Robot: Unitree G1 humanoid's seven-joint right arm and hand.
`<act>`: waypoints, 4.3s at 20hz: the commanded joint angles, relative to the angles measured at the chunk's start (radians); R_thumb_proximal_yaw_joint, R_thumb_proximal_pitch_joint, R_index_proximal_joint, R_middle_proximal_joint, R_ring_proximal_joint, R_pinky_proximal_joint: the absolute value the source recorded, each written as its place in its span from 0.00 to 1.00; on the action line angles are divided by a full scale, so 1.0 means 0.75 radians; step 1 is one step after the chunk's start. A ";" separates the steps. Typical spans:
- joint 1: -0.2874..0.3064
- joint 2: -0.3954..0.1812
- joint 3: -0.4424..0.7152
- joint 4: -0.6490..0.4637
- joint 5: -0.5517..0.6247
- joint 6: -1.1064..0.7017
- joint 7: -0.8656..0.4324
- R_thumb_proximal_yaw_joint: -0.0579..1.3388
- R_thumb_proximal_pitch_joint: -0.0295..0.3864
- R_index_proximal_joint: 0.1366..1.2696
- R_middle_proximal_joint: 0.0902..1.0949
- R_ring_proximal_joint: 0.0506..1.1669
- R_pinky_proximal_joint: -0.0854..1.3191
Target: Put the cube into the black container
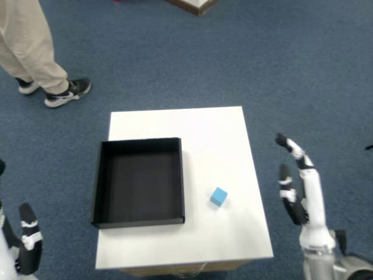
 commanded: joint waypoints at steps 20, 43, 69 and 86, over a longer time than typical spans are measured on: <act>0.141 -0.236 -0.124 -0.652 -0.469 1.373 0.082 0.20 0.05 0.23 0.15 0.20 0.19; 0.017 0.038 -0.093 -0.300 -0.407 1.263 0.193 0.19 0.03 0.35 0.16 0.19 0.12; -0.086 0.351 -0.082 0.387 -0.341 1.088 0.352 0.28 0.27 0.44 0.19 0.18 0.07; -0.112 0.402 -0.103 0.449 -0.324 1.106 0.451 0.29 0.26 0.46 0.19 0.18 0.07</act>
